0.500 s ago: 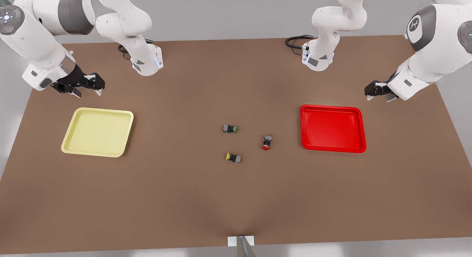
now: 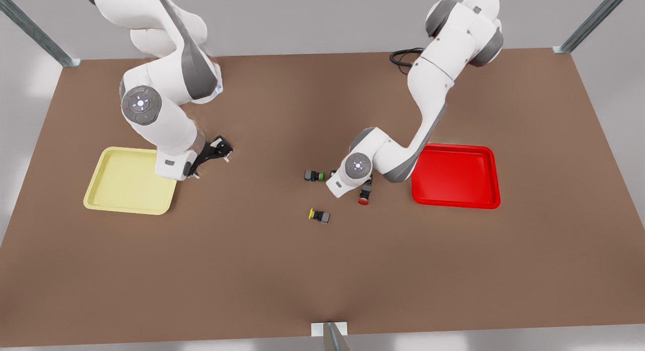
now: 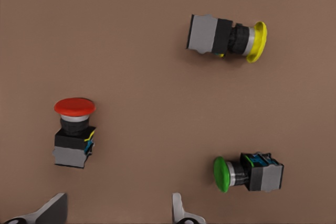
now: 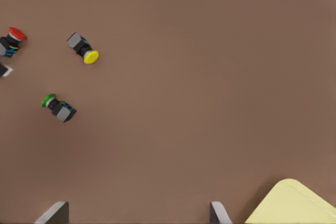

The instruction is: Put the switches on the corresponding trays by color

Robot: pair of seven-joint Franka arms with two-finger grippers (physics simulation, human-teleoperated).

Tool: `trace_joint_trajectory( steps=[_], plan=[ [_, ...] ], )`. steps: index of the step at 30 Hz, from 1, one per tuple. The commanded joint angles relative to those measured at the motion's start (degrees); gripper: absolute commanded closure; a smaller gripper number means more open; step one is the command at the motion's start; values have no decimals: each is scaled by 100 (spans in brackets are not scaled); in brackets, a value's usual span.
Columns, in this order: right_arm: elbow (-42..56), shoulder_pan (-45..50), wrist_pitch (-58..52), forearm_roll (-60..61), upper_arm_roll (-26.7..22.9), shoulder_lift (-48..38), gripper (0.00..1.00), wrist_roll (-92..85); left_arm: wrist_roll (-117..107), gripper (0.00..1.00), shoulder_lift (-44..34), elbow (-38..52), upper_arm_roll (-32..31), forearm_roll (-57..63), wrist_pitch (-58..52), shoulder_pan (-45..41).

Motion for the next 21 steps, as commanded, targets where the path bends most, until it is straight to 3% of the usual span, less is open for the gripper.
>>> trace_joint_trajectory(
  steps=[1, 6, 10, 13, 14, 19, 21],
  plan=[
    [13, 240, 85, -9, 32, 103, 0, -10, 0, 2, -20, -81, 4, 57, 39, 8],
    [22, 240, 963, -1, 295, 991, 0, -62, 474, 3, -355, -626, 381, 250, 127, 157],
    [1058, 249, 1412, -932, 1552, 2283, 0, -1194, 580, 5, -3, -635, 434, 250, 847, 166],
    [1401, 591, 1412, -1214, 1570, 2854, 0, -2347, 580, 6, 129, -697, 434, 250, 1041, 166],
    [1769, 653, 1412, -1214, 1570, 3161, 0, -2593, 527, 15, 138, -723, 434, 242, 1050, 166],
    [2095, 662, 1913, -1249, 1535, 3821, 0, -2602, 510, 23, 111, -802, 425, 233, 944, 166],
    [2403, 1057, 1904, -1319, 1192, 4085, 0, -2655, 518, 27, 138, -802, 425, 233, 953, 166]
  ],
)
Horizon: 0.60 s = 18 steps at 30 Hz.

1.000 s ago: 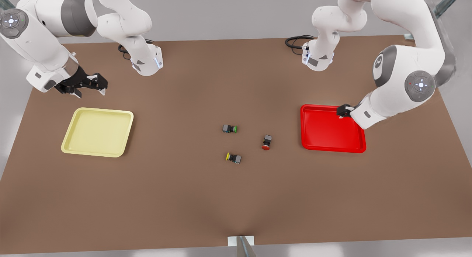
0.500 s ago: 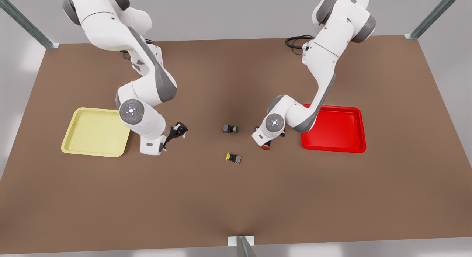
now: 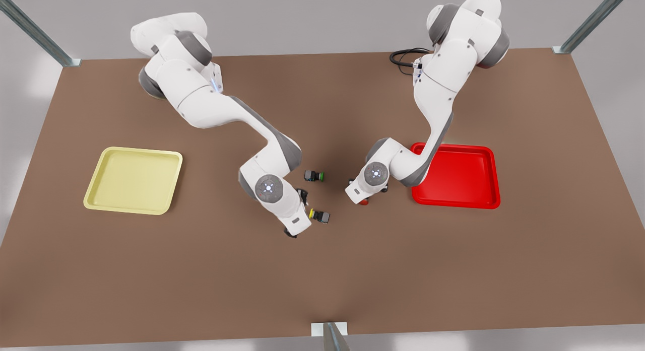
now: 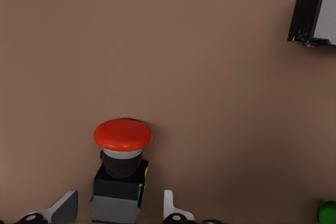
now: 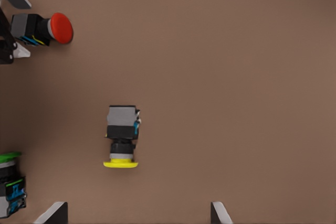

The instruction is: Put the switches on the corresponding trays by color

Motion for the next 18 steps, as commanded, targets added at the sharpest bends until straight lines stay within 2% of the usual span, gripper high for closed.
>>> trace_joint_trajectory(
  steps=[1, 2, 5, 7, 12, 18],
  plan=[
    [4, 7, 9, 0, -10, 11, 0, -14, 0, 27, 0, 0, 0, 2, 0, 0],
    [-5, 15, 97, -9, -10, 64, 0, -207, 0, 29, 0, 0, 0, 2, -18, 0],
    [-57, 24, 115, -1028, -2, -24, 0, -181, -9, 39, 26, 0, 0, 2, -18, -9],
    [-84, 24, 124, -1002, -2, 46, 0, -163, -9, 44, 26, 0, 0, 2, -18, -9],
    [-444, 472, 669, -1029, -2, 46, 0, 821, -9, 47, 35, 9, 9, 2, 0, -9],
    [-716, 472, 1038, -1020, 7, 90, 0, 935, -9, 50, 35, 18, 9, 2, -18, -9]
  ],
)
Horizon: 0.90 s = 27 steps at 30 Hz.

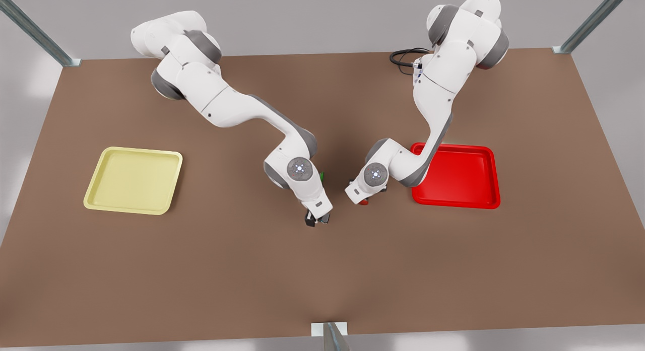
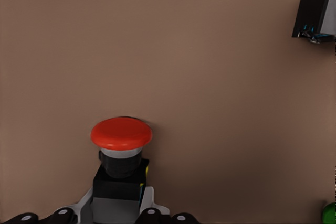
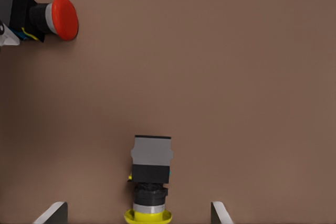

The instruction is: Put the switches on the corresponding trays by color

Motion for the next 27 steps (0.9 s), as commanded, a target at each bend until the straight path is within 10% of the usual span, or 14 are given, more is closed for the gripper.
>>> trace_joint_trajectory(
  steps=[1, 18, 21, 27],
  plan=[
    [0, 1, 0, 0, 5, 11, 0, 0, 31, 49, -26, 5, 1, -2, -53, 9],
    [246, 177, 141, 0, -4, 407, 0, 0, 1630, 46, -2769, -2807, 1794, -362, -431, 343],
    [290, 168, 159, 18, -12, 494, 0, -9, 1622, 0, -2760, -2895, 1900, -362, -467, 360],
    [519, 194, 159, 18, -56, 741, 0, 0, 1744, 0, -2830, -2168, 1786, -354, -1089, 562]
  ],
)
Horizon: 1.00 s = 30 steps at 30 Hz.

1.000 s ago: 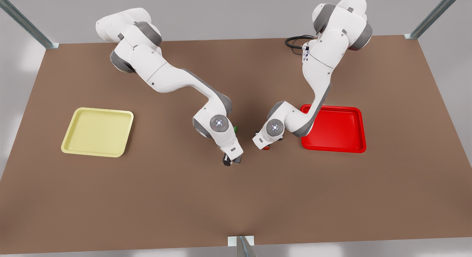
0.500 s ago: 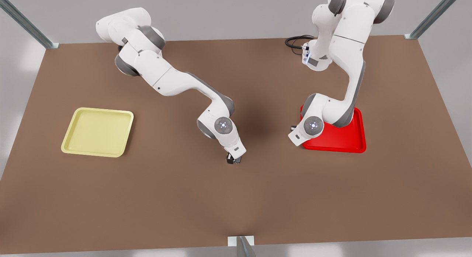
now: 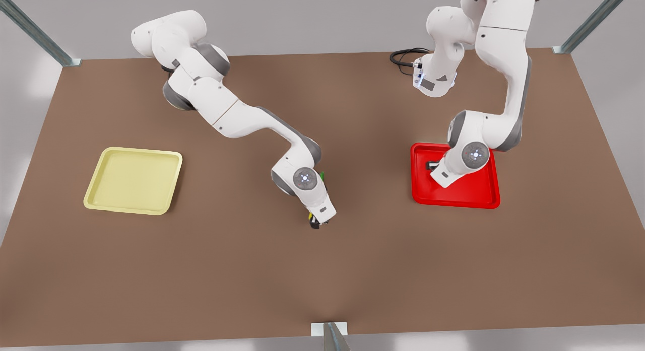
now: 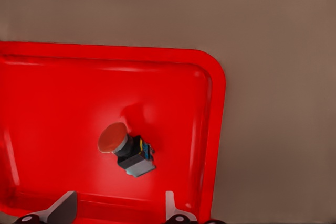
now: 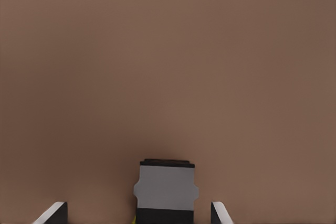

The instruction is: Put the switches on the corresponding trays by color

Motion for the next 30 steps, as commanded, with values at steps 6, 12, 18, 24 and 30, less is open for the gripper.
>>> trace_joint_trajectory(
  steps=[6, 12, 18, 24, 30],
  plan=[
    [141, 9, 9, 9, 9, 171, 0, 26, 341, 0, -83, 3465, -364, -417, -2610, 478],
    [290, 9, 9, 9, 9, 311, 5, -26, 1142, 0, -777, 3335, 41, -445, -3132, 653],
    [317, 0, -9, 18, 35, 276, 55, -44, 1142, 0, -689, 3335, 50, -445, -2938, 653],
    [308, -44, -9, 53, 53, 276, 58, -53, 1106, 0, -329, 3555, 50, -445, -2912, 653],
    [150, -386, -527, 545, 79, -339, 51, -27, 1089, 0, -338, 3555, 50, -436, -2903, 653]
  ],
)
